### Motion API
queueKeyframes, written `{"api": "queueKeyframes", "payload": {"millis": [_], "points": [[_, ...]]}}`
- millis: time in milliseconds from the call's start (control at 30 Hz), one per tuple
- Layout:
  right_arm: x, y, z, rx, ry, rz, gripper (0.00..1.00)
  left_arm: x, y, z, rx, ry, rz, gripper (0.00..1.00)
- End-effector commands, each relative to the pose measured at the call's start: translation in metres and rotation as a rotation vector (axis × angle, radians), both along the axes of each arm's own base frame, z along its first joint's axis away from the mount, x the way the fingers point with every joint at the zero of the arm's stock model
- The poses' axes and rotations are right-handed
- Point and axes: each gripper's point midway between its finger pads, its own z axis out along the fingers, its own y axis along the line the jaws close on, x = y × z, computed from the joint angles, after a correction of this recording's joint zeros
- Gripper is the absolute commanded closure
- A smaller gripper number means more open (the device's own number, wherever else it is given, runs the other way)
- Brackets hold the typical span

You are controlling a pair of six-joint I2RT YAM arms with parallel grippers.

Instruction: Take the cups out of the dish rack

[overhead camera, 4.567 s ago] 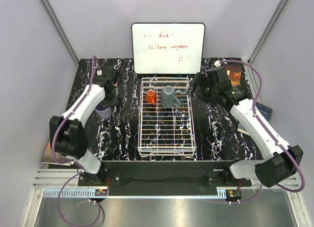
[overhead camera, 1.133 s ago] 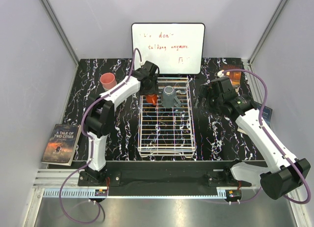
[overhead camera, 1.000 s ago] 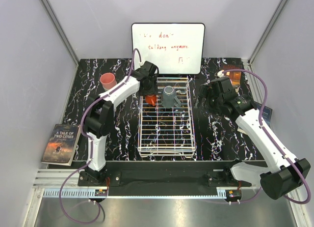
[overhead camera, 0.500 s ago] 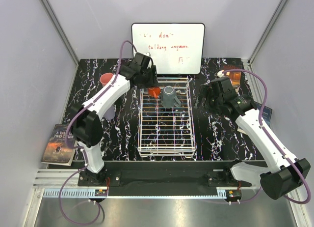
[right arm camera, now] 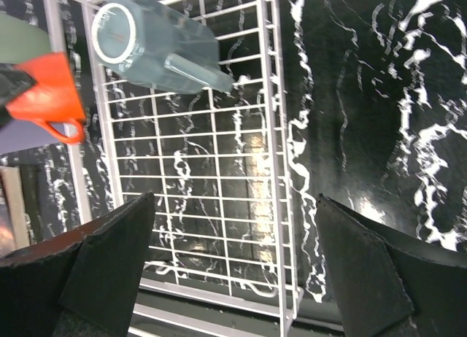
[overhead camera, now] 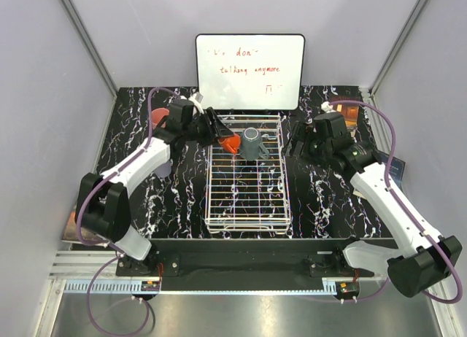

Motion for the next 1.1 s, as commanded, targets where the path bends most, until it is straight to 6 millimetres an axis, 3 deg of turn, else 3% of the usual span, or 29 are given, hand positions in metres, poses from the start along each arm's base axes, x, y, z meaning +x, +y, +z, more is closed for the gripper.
{"api": "queueKeyframes", "payload": {"millis": [0, 33, 100, 167, 200, 233, 300, 467, 533, 600, 633, 833, 1067], "points": [[0.007, 0.010, 0.031, 0.079, -0.136, 0.039, 0.02, -0.017, -0.040, 0.109, -0.347, -0.285, -0.190, 1.00], [0.006, 0.015, 0.033, 0.102, -0.140, 0.062, 0.02, -0.022, -0.042, 0.105, -0.372, -0.275, -0.203, 1.00], [0.007, 0.021, 0.038, 0.129, -0.160, 0.085, 0.02, -0.030, -0.047, 0.125, -0.474, -0.321, -0.252, 1.00], [0.005, 0.029, 0.041, 0.163, -0.168, 0.122, 0.02, -0.041, -0.050, 0.125, -0.563, -0.282, -0.278, 1.00], [0.005, 0.031, 0.043, 0.178, -0.171, 0.126, 0.03, -0.046, -0.051, 0.143, -0.619, -0.365, -0.310, 1.00], [0.002, 0.034, 0.045, 0.197, -0.174, 0.140, 0.03, -0.051, -0.050, 0.138, -0.645, -0.359, -0.318, 1.00], [0.002, 0.041, 0.050, 0.238, -0.192, 0.157, 0.04, -0.065, -0.049, 0.158, -0.746, -0.435, -0.349, 1.00], [-0.004, 0.052, 0.083, 0.367, -0.315, 0.207, 0.13, -0.080, -0.058, 0.150, -0.768, -0.422, -0.374, 1.00], [-0.010, 0.061, 0.095, 0.438, -0.336, 0.244, 0.30, -0.084, -0.060, 0.152, -0.758, -0.428, -0.385, 1.00], [-0.011, 0.069, 0.103, 0.498, -0.350, 0.266, 0.54, -0.088, -0.066, 0.149, -0.735, -0.418, -0.399, 1.00], [-0.013, 0.073, 0.102, 0.521, -0.338, 0.286, 0.58, -0.090, -0.068, 0.153, -0.731, -0.426, -0.410, 1.00], [-0.015, 0.086, 0.127, 0.604, -0.393, 0.359, 0.49, -0.095, -0.077, 0.151, -0.702, -0.416, -0.433, 1.00], [-0.014, 0.095, 0.125, 0.637, -0.363, 0.399, 0.46, -0.097, -0.080, 0.153, -0.699, -0.408, -0.446, 1.00]]}}
